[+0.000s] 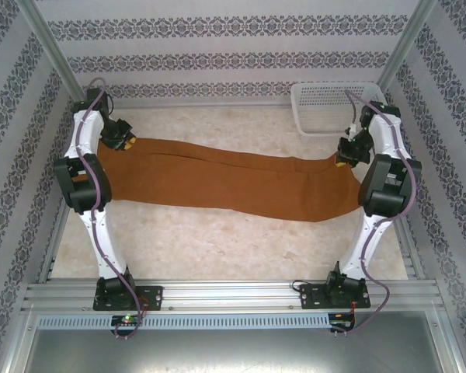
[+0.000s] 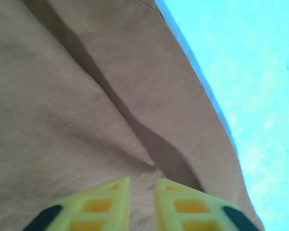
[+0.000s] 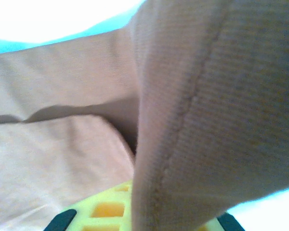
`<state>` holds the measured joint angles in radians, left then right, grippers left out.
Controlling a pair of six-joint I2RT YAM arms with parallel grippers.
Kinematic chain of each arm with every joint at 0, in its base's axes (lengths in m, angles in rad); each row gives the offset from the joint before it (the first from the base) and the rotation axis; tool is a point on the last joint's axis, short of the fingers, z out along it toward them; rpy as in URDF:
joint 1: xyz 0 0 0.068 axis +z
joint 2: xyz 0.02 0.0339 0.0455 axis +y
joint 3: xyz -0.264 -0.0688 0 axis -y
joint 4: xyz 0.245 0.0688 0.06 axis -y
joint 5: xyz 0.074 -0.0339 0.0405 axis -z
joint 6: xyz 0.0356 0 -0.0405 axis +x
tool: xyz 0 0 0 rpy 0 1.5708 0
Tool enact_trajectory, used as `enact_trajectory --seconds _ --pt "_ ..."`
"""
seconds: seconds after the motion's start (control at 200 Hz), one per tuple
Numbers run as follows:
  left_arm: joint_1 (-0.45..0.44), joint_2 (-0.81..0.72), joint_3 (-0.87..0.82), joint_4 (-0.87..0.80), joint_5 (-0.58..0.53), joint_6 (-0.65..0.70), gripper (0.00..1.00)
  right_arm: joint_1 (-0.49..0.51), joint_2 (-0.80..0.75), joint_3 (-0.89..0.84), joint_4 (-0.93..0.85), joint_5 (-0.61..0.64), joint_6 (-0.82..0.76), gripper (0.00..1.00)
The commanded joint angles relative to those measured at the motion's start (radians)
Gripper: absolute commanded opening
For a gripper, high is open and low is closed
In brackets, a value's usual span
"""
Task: Roll up the long pants
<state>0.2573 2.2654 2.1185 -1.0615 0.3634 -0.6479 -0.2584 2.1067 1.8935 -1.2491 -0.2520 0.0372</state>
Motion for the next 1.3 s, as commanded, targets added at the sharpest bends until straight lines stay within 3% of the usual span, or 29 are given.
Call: enact_trajectory --seconds 0.0,0.05,0.23,0.435,0.649,0.864,0.969,1.094,1.294 --pt "0.009 0.074 0.064 -0.118 -0.070 0.043 0.06 0.045 -0.053 0.086 -0.110 -0.073 0.059 0.00" --pt "0.015 0.087 0.093 -0.145 -0.093 0.047 0.00 0.056 -0.051 0.128 -0.142 -0.094 0.069 0.00" --pt "0.045 0.065 0.110 -0.155 -0.083 0.044 0.00 0.037 -0.037 0.274 -0.221 -0.171 0.123 0.00" --pt "0.055 0.044 0.143 -0.189 -0.108 0.050 0.00 -0.042 -0.034 0.323 -0.271 -0.146 0.165 0.00" --pt "0.063 0.060 0.131 -0.203 -0.137 0.053 0.00 -0.173 -0.040 0.388 -0.331 -0.007 0.171 0.00" --pt "0.069 0.061 0.145 -0.203 -0.130 0.054 0.00 -0.276 0.032 0.601 -0.428 0.129 0.187 0.00" --pt "0.072 0.060 0.170 -0.216 -0.126 0.060 0.00 -0.281 0.042 0.645 -0.437 0.176 0.193 0.00" --pt "0.078 0.059 0.184 -0.228 -0.137 0.068 0.00 -0.260 0.048 0.637 -0.441 0.150 0.197 0.00" --pt "0.086 0.051 0.157 -0.231 -0.139 0.080 0.00 -0.091 0.050 0.612 -0.431 0.038 0.201 0.00"
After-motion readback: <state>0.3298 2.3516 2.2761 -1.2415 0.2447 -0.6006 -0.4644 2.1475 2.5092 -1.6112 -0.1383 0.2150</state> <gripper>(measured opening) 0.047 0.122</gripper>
